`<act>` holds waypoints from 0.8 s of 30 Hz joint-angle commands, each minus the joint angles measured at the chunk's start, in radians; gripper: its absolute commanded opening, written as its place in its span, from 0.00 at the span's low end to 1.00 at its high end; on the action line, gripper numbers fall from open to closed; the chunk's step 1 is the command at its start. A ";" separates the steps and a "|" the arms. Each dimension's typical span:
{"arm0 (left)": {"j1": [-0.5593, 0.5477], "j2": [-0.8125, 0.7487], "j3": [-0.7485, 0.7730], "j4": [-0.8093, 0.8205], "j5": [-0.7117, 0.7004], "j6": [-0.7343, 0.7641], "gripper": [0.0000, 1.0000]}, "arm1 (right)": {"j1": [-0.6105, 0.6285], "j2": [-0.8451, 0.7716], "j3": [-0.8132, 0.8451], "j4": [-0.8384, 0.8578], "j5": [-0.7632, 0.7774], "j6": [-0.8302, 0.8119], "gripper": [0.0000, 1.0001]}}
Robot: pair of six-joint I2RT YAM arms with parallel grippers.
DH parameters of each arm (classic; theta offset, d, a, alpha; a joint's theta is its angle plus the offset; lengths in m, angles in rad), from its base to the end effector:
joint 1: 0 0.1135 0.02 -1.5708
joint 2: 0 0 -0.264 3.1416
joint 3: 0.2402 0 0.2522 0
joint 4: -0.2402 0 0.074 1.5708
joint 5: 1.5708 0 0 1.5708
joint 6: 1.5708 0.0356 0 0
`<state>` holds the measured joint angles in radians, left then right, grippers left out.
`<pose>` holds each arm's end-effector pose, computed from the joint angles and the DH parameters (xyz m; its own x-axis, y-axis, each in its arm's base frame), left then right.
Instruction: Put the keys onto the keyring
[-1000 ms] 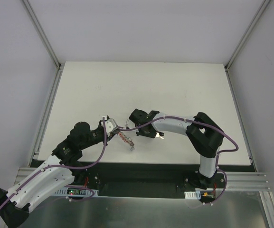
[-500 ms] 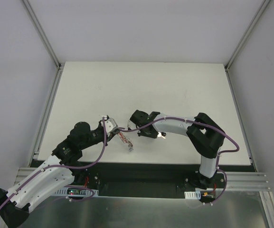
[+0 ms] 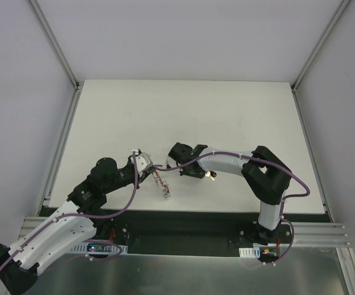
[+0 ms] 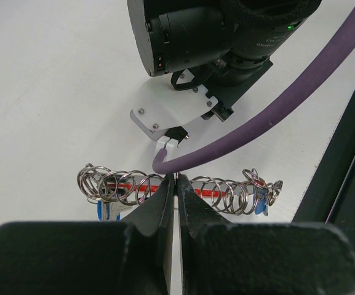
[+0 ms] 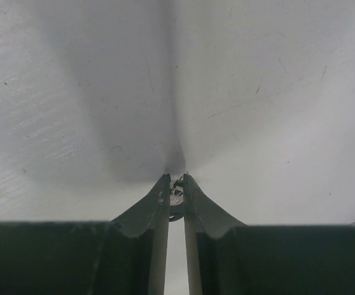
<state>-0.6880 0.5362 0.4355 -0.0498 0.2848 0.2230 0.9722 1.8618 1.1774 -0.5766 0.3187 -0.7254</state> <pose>0.1093 -0.1028 0.2672 0.0693 0.2178 -0.9735 0.8292 0.5300 0.1776 0.2100 0.2881 0.1553 0.0832 -0.9961 -0.0301 -0.9028 -0.0625 -0.4256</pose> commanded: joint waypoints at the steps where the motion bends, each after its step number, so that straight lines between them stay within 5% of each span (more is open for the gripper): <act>1: -0.005 -0.010 0.023 0.059 -0.010 -0.011 0.00 | -0.007 -0.039 -0.001 -0.029 0.034 0.017 0.17; 14: -0.007 -0.001 0.025 0.059 -0.009 -0.011 0.00 | -0.033 -0.036 -0.009 -0.045 0.042 0.041 0.15; 24: -0.007 -0.001 0.025 0.059 -0.007 -0.011 0.00 | -0.044 -0.041 -0.022 -0.043 0.033 0.063 0.03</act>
<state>-0.6880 0.5385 0.4355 -0.0498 0.2844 0.2234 0.9356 1.8618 1.1675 -0.5915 0.3450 -0.6891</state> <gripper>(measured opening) 0.008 0.073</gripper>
